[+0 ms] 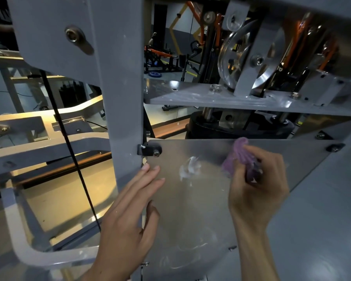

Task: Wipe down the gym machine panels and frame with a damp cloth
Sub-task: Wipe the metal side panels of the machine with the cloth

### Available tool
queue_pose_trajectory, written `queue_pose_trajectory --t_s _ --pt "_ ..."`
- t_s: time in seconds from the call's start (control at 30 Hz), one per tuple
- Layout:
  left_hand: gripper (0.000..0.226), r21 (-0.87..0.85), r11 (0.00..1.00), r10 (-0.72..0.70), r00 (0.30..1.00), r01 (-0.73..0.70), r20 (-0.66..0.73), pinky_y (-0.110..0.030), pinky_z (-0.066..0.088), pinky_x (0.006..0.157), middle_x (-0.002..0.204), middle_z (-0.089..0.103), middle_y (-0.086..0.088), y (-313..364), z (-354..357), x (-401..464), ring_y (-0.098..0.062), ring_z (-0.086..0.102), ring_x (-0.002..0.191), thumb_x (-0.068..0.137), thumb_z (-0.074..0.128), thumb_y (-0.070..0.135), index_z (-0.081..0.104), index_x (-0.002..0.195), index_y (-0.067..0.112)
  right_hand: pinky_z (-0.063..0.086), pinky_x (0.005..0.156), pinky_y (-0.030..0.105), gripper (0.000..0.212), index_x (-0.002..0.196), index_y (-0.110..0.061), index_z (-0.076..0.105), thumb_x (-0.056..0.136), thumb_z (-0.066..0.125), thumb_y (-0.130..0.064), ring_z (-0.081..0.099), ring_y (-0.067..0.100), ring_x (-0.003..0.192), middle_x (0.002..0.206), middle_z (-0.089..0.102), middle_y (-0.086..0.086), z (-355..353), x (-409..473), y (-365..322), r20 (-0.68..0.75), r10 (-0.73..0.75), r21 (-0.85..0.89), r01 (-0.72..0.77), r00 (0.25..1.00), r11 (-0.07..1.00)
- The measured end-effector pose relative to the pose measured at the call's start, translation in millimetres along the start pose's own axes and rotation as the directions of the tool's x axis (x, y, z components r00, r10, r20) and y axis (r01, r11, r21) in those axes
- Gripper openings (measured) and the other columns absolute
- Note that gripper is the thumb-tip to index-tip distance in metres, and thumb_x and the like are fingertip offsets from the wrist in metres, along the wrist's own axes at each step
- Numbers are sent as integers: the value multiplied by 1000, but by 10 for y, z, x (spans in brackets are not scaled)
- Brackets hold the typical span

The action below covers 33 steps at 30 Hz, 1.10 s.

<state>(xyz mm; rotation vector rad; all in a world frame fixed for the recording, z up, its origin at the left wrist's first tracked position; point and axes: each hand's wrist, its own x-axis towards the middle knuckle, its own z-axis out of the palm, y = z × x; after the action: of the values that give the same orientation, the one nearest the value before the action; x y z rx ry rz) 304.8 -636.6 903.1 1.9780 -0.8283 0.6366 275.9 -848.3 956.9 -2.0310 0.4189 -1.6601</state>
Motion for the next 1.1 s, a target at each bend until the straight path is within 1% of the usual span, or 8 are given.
queue_pose_trajectory --t_s 0.23,0.43,0.53,0.67,0.8,0.9,1.03,1.1 --pt "42 -33 999 16 1000 -16 4 -25 34 121 149 58 6 -38 -39 3 -12 43 148 94 51 14 66 133 13 41 70 7 33 105 -14 73 77 72 2 52 3 79 96 60 0 215 -242 -381 180 -31 50 22 983 999" --pt "43 -58 998 21 999 -18 45 -21 31 121 151 55 11 -75 -88 5 -10 41 149 95 51 17 65 136 17 39 69 5 36 102 -2 71 73 66 19 49 4 76 93 59 7 87 -81 -147 -2 9 14 -9 1000 1000" --pt "43 -80 997 28 998 -24 51 -20 30 121 151 55 12 -88 -101 6 -10 41 149 96 51 16 65 136 16 35 78 -1 32 102 -5 72 73 67 9 51 4 80 94 61 7 229 -240 -387 40 21 14 -22 999 1000" --pt "40 -117 993 31 999 -28 25 -21 32 121 149 57 13 -97 -103 15 -10 44 147 95 52 14 67 133 15 36 73 -1 34 103 -12 72 73 69 2 54 4 79 96 60 1 314 -366 -573 182 -40 84 25 982 996" --pt "39 -134 991 20 1000 -17 21 -20 32 120 147 58 15 -110 -99 20 -9 45 146 94 52 15 69 129 17 40 67 8 40 103 -7 71 72 70 18 51 4 74 94 59 2 169 -202 -299 72 -1 52 -2 997 999" --pt "38 -128 992 16 1000 -13 18 -20 33 120 146 60 13 -117 -82 16 -9 45 146 93 53 15 70 127 18 39 69 8 38 104 -7 71 73 69 16 52 4 76 95 59 4 176 -208 -334 15 36 40 -36 999 999" --pt "33 -138 990 29 999 -32 -20 -24 36 119 141 63 10 -132 -58 19 -12 48 145 94 53 11 73 119 15 39 74 2 30 107 -14 73 79 63 -6 57 4 83 101 62 -2 339 -409 -620 158 -33 80 20 987 997" --pt "31 -138 989 40 999 -43 -25 -26 38 119 140 64 9 -144 -56 29 -13 48 144 93 53 11 74 116 14 43 74 6 34 107 -17 72 78 66 -1 60 6 85 102 62 -5 323 -406 -604 195 -47 112 25 980 993"
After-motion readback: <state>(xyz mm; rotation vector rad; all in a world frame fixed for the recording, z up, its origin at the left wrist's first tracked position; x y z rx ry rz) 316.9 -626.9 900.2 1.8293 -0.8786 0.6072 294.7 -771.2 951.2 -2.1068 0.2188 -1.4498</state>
